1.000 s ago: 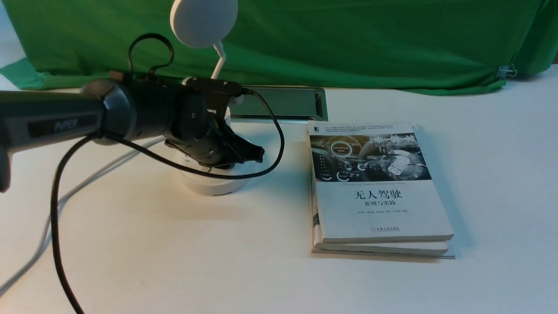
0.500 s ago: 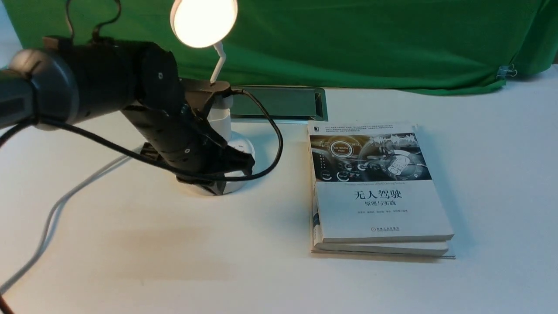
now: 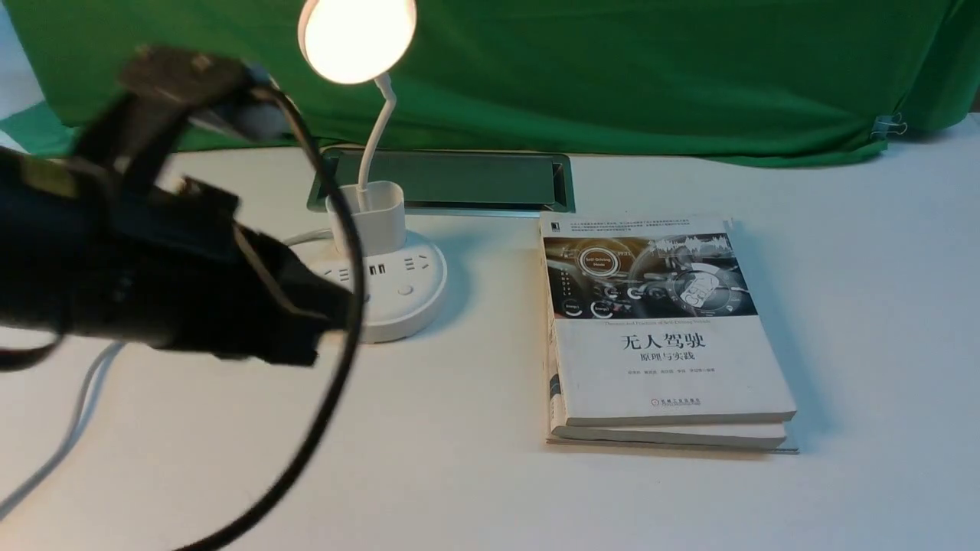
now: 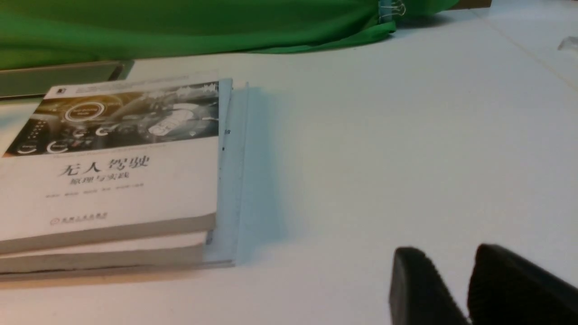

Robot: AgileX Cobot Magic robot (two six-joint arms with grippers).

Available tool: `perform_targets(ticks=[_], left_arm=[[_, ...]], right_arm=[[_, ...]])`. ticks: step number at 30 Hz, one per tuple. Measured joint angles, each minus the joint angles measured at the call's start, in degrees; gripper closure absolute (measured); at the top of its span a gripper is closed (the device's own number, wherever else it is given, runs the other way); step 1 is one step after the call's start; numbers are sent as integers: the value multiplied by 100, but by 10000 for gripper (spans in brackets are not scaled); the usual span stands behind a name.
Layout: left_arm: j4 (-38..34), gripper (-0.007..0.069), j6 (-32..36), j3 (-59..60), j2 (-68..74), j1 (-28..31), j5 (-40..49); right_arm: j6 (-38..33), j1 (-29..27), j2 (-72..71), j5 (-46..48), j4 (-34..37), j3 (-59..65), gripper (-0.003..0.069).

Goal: Turn on the desk lamp on the white desktop with your hand.

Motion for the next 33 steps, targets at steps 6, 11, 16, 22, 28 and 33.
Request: perform_targets(ticks=[6,11,16,22,28,33], left_arm=[[-375,623,1570,807,-2172,0,-2210],[222,623,1587,1847,-3130,0,-2827],[564,623,1540,2870,-3451,0,-2742],[584,623,1534,3797,-3472,0,-2601],[991,623,1532,4327,-3492,0,-2619],[1622,623,192,4841,-3995,197,-3541]], right_arm=[[0,0,0,0,0,0,421],[0,0,0,0,0,0,421],[0,0,0,0,0,0,419],[0,0,0,0,0,0,419],[0,0,0,0,0,0,419],[0,0,0,-4,0,0,419]])
